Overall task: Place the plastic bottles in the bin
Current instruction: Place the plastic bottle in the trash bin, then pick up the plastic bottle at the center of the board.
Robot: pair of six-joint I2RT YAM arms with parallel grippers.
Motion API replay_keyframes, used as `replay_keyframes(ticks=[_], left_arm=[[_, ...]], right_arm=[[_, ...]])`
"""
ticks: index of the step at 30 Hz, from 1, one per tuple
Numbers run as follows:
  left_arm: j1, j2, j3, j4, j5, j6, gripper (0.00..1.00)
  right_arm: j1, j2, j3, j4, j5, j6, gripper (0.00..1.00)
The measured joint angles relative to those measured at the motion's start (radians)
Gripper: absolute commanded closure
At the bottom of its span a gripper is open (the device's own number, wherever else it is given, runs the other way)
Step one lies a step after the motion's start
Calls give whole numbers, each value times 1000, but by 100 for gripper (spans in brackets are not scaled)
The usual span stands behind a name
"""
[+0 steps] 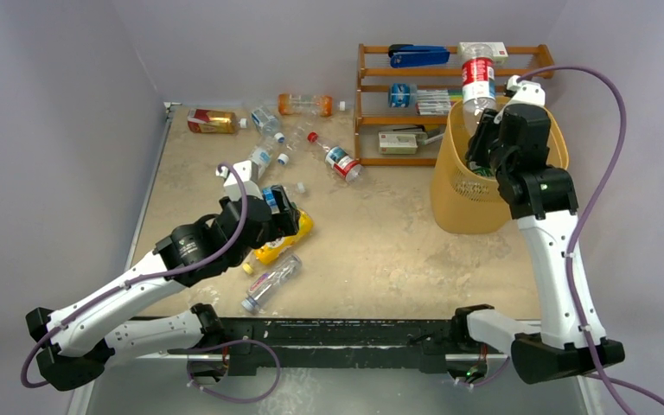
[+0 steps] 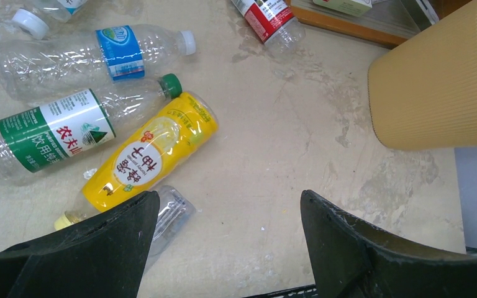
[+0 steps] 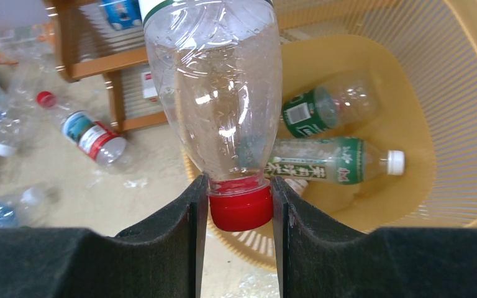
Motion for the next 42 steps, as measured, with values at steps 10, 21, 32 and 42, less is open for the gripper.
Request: replay_keyframes(ticks=[10,21,32,42], left_arm=[[0,-1,0,4,-1,0,16],[0,34,-13,-24,-1,0,10],[0,292,-31,-50,30,79,9],[0,476,-31,-41,55,176,10]], right_arm=[[-177,62,2,16,-129,-43,25],[-198,76,93,13,-229,-59,15],[-183,-82,-42,100,-581,-29,9],[-101,-137,-193,132,-738,3,8]])
